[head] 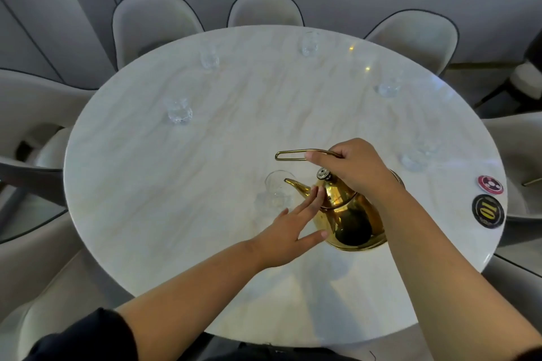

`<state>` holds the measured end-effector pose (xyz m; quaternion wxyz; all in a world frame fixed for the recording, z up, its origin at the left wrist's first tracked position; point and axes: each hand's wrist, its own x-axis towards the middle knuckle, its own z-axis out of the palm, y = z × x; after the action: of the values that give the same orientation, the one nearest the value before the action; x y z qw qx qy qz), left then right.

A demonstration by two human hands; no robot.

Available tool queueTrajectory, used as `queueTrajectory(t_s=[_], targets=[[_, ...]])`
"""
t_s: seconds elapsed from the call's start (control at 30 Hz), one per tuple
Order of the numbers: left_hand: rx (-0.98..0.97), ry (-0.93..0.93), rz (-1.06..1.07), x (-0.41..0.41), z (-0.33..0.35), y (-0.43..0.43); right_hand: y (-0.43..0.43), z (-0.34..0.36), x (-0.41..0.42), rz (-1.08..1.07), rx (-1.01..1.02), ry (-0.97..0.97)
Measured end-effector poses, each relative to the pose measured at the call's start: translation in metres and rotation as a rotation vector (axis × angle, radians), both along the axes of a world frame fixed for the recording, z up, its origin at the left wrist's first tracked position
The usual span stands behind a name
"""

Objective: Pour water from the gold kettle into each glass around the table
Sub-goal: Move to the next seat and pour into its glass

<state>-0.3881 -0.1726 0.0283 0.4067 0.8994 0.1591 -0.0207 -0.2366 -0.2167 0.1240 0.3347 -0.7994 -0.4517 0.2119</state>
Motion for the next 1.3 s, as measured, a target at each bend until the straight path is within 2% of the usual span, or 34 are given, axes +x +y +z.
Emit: queueTrajectory(t_s=[0.53,1.3], targets=[[-0.064,-0.013,0.041,0.007,0.004,0.001,0.018,0.012,0.0,0.1,-0.106,-0.133],[-0.101,-0.042,0.062,0.01,0.003,-0.002,0.024,0.017,-0.001,0.158,-0.172,-0.18]])
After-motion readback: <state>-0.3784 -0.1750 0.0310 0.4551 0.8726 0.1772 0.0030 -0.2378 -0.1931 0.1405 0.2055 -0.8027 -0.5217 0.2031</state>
